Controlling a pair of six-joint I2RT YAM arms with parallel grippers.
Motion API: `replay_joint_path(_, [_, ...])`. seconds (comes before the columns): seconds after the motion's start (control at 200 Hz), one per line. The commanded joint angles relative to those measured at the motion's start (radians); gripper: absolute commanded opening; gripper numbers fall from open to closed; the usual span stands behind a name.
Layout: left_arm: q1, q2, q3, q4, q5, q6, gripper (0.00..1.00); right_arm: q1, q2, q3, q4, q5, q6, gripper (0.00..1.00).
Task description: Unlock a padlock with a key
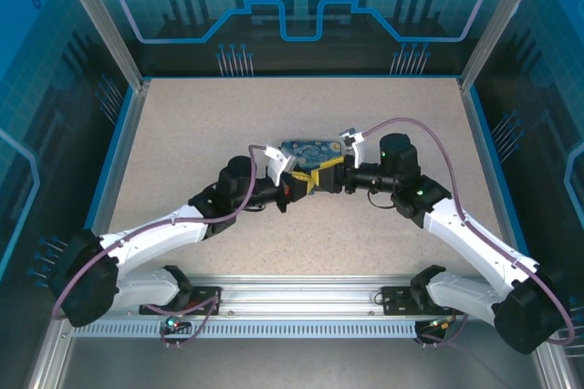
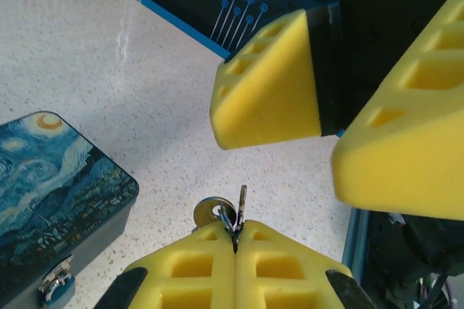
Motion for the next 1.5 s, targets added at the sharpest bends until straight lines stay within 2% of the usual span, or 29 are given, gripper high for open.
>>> replay_joint_path(0.0, [0.006,0.014,0.035,-0.033,0.053,-0.027,0.00,-0.009,0.008,0.024,-0.014,-0.038,-0.019,0.52])
replay_joint_path(0.36, [0.006,0.019,0.053,-0.044,0.064,-0.031,0.00,-0.008,0.048,0.008,-0.003,-0.041,-0.019,0.49])
replay_joint_path(0.695, [0.006,0.022,0.057,-0.048,0.063,-0.033,0.00,-0.009,0.082,-0.006,0.018,-0.045,-0.011,0.37])
replay_joint_path(0.83, [0.006,0.028,0.061,-0.046,0.063,-0.031,0.00,-0.009,0.084,-0.014,0.024,-0.053,-0.009,0.21])
replay_joint_path(0.92, [0.005,0.034,0.066,-0.050,0.066,-0.033,0.00,-0.013,0.082,-0.016,0.027,-0.053,-0.001,0.00])
replay_joint_path(1.106, [0.007,0.031,0.070,-0.064,0.054,-0.041,0.00,-0.051,0.076,-0.031,0.081,-0.067,0.065,0.00])
replay_joint_path(1.171, [0.013,0.015,0.069,-0.082,0.031,-0.053,0.24,-0.071,0.074,-0.031,0.089,-0.059,0.092,0.00])
replay_joint_path(1.291, [0.039,-0.045,0.045,-0.103,-0.026,-0.095,0.57,-0.107,0.082,-0.012,0.074,-0.061,0.118,0.00])
replay_joint_path(1.426, [0.070,-0.116,0.017,-0.101,-0.083,-0.131,0.86,-0.123,0.099,0.017,0.047,-0.070,0.119,0.00])
replay_joint_path(1.456, [0.074,-0.129,0.017,-0.102,-0.099,-0.137,0.98,-0.123,0.102,0.022,0.041,-0.072,0.119,0.00])
replay_joint_path(1.496, [0.079,-0.142,0.019,-0.103,-0.109,-0.141,0.99,-0.124,0.106,0.030,0.034,-0.079,0.116,0.00])
